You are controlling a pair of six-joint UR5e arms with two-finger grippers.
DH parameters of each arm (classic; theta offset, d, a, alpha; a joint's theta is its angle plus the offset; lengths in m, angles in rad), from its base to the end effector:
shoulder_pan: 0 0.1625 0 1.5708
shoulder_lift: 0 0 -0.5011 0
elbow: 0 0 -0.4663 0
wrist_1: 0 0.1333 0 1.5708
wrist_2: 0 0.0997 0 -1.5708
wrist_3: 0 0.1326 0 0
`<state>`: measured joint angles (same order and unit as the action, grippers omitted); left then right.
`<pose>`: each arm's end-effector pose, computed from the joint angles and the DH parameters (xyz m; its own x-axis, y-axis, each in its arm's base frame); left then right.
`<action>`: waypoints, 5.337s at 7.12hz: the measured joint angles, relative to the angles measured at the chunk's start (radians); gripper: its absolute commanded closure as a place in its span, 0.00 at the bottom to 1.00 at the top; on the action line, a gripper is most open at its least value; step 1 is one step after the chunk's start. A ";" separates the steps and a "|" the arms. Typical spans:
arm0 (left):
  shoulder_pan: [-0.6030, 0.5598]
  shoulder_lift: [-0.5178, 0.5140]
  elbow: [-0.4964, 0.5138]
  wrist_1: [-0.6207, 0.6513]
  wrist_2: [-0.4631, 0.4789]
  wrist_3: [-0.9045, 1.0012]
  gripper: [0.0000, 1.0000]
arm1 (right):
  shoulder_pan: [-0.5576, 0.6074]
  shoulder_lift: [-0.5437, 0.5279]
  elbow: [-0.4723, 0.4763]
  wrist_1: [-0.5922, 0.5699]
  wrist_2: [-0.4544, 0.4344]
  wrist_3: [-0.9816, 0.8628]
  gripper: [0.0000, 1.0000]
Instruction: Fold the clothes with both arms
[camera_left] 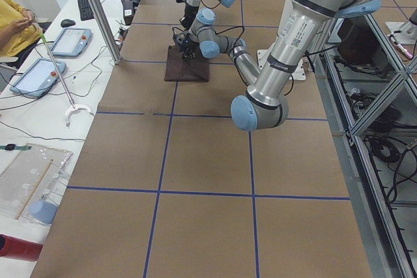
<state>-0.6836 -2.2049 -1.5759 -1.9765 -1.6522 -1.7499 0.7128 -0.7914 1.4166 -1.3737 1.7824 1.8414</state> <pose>0.5704 -0.6227 0.2681 0.2805 -0.4575 -0.8438 0.6351 0.7476 -0.1942 -0.6067 -0.6638 0.2612 0.3563 0.6535 0.6678 -0.6415 0.6908 -0.3336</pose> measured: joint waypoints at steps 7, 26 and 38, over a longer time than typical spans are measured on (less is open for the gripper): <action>-0.082 0.080 -0.007 -0.115 -0.006 0.283 0.00 | 0.269 -0.019 -0.248 0.180 0.211 -0.514 0.00; -0.171 -0.275 0.593 -0.444 -0.157 0.690 1.00 | 0.054 -0.132 0.052 0.181 0.156 -0.298 1.00; -0.197 -0.010 0.270 -0.407 -0.261 0.675 1.00 | 0.163 0.183 -0.526 0.296 -0.017 -0.446 1.00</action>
<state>-0.8808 -2.2151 -1.3056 -2.3831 -1.9131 -1.0753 0.8756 -0.6087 0.8911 -1.0772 1.7656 1.3959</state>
